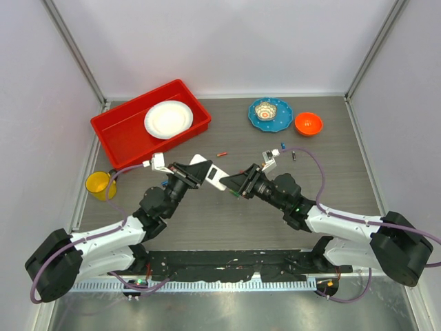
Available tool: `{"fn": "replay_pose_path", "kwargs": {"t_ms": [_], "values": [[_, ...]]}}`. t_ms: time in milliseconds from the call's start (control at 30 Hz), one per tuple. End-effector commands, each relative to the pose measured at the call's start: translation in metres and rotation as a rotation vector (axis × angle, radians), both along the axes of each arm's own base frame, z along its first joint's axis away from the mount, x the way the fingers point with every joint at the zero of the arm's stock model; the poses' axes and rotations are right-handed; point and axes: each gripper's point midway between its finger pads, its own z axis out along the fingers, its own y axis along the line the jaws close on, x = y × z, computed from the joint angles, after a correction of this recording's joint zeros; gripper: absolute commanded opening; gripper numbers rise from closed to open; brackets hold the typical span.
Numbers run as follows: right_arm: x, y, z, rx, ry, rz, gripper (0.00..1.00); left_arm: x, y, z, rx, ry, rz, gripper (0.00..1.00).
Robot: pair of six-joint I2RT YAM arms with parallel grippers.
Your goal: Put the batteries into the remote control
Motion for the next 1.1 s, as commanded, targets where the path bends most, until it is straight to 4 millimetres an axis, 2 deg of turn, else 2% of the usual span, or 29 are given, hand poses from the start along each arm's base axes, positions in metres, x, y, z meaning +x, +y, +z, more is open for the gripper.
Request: {"fn": "replay_pose_path", "kwargs": {"t_ms": [0,600,900,1067], "values": [[0.005,0.004,0.027,0.059,-0.059,0.001,0.37,-0.003,0.003,0.023,-0.063,-0.06,0.0,0.0],[0.0,-0.004,0.019,0.057,-0.044,-0.011,0.29,-0.002,0.011,0.024,-0.065,-0.06,0.035,0.0],[-0.004,-0.008,0.016,0.049,-0.044,-0.008,0.31,-0.002,0.013,0.023,-0.063,-0.058,0.042,0.0],[-0.003,-0.006,0.023,0.053,-0.051,-0.002,0.36,-0.002,0.009,0.021,-0.064,-0.05,0.027,0.0]]}}
